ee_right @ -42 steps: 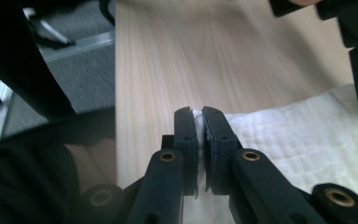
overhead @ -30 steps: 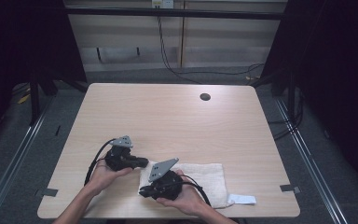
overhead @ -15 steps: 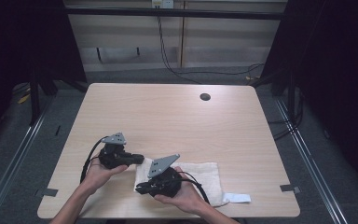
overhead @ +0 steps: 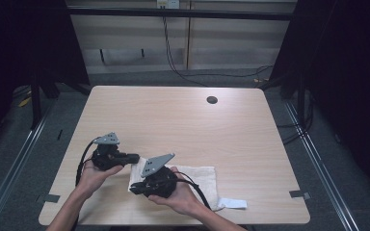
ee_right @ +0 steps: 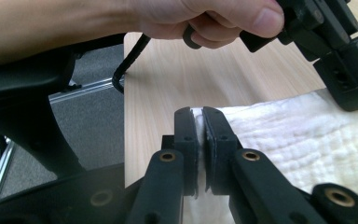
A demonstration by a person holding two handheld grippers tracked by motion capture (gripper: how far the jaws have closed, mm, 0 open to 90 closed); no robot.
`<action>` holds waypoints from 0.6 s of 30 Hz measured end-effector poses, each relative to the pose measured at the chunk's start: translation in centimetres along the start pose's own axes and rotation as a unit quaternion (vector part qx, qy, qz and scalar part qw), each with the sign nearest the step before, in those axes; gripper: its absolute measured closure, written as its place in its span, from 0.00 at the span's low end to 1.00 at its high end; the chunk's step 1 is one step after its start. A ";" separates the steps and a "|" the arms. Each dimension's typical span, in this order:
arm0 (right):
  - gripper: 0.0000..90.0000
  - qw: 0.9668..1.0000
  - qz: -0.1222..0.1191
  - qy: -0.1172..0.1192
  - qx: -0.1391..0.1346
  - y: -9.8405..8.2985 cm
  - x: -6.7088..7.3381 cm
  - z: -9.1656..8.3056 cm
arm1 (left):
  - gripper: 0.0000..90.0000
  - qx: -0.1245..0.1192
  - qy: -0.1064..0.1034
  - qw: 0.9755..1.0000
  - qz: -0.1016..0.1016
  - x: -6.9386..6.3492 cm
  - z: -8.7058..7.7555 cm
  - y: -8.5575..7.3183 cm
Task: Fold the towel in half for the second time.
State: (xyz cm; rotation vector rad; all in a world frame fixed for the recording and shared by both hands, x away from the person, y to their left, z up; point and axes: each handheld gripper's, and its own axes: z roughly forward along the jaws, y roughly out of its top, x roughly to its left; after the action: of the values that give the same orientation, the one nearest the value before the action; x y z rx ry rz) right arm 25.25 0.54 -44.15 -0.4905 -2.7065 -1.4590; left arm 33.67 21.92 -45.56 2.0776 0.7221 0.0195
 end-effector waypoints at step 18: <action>0.95 1.000 -0.007 -0.011 -0.021 2.9 0.3 0.7 | 0.95 -0.036 0.024 0.999 -0.008 0.6 -2.9 1.0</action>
State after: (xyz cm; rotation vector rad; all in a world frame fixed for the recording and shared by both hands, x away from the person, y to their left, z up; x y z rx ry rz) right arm 25.83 2.67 -42.18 -0.4935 -2.7056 -1.5260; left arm 33.80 24.02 -43.26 2.0086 0.7571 0.0859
